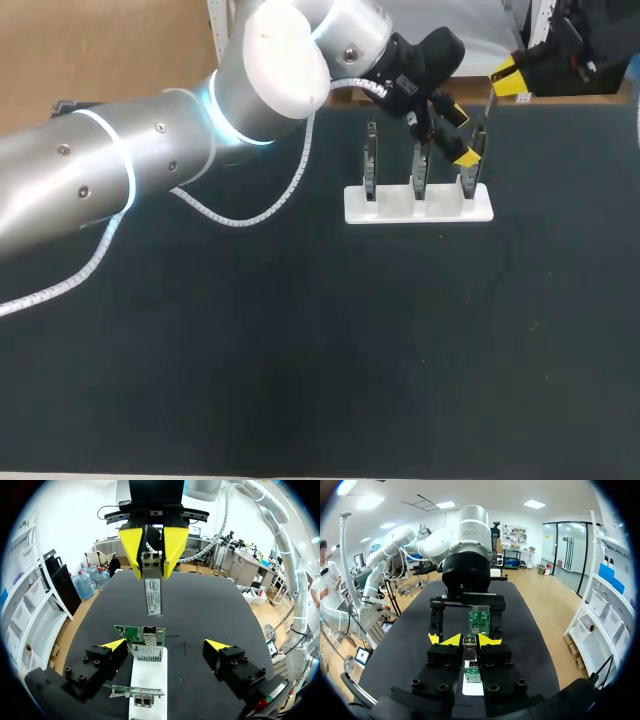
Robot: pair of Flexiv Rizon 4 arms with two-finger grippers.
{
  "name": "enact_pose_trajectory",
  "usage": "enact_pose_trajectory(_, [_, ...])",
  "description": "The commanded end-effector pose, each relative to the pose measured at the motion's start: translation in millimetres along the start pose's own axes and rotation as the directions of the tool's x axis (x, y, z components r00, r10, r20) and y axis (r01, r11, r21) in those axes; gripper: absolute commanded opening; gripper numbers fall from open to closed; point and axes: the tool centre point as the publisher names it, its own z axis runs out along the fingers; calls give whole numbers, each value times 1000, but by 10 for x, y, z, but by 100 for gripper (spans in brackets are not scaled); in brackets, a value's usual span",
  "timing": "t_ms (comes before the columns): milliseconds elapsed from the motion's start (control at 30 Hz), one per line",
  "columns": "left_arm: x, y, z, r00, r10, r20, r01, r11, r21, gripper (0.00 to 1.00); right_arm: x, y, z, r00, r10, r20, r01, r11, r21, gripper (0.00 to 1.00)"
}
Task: Pick up the optical module with the left hand, and insert it into the network port with the right hand.
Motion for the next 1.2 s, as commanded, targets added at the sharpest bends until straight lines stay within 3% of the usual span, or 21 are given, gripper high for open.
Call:
enact_pose_trajectory(33, [-11, 9, -1, 1000, -2, -5, 2, 1000, 2, 100, -16, -26, 60, 1000, -7, -29, 7, 1000, -12, 0])
enact_pose_trajectory(900, [-11, 9, -1, 1000, -2, -5, 2, 1000, 2, 100, 120, -43, 150, 997, 1, -79, -2, 1000, -4, 0])
enact_pose_trajectory(1200, [-11, 9, -1, 1000, -2, -5, 2, 1000, 2, 100, 168, -78, 158, 998, 14, -56, -13, 1000, 13, 0])
